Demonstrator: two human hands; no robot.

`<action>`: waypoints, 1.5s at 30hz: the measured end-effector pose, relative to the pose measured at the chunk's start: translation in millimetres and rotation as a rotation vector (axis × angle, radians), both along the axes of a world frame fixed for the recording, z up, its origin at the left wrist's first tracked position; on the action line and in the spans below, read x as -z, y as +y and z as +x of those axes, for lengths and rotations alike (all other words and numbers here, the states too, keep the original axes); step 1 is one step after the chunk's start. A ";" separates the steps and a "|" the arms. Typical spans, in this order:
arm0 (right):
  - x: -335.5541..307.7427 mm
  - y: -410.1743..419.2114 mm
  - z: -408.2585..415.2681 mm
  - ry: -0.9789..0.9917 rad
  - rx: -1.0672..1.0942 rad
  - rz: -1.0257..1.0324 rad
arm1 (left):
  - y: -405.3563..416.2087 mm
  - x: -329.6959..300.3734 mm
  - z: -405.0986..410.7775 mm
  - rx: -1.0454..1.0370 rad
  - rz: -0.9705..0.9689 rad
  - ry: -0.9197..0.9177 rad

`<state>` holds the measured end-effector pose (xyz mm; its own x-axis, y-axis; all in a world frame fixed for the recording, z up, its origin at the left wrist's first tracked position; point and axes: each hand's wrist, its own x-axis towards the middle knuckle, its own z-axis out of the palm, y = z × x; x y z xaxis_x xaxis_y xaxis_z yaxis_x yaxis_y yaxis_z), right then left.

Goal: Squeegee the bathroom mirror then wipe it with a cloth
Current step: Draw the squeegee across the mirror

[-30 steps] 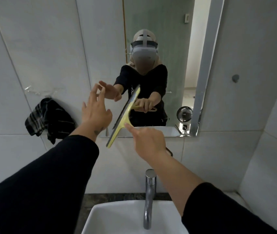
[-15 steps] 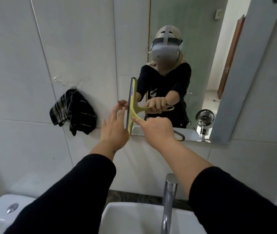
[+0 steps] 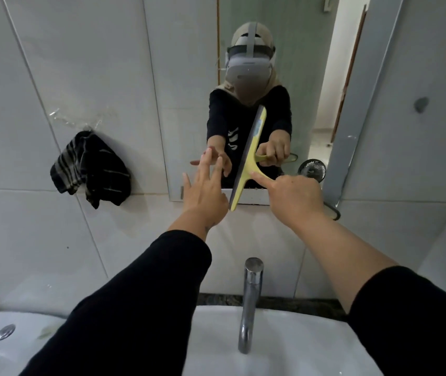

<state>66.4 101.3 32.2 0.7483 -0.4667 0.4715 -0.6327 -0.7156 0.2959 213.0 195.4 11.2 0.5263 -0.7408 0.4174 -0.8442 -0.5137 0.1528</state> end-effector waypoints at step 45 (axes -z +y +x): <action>100.1 -33.1 -122.2 -0.283 0.377 0.890 | -38.4 34.5 -43.6 0.057 -0.045 0.012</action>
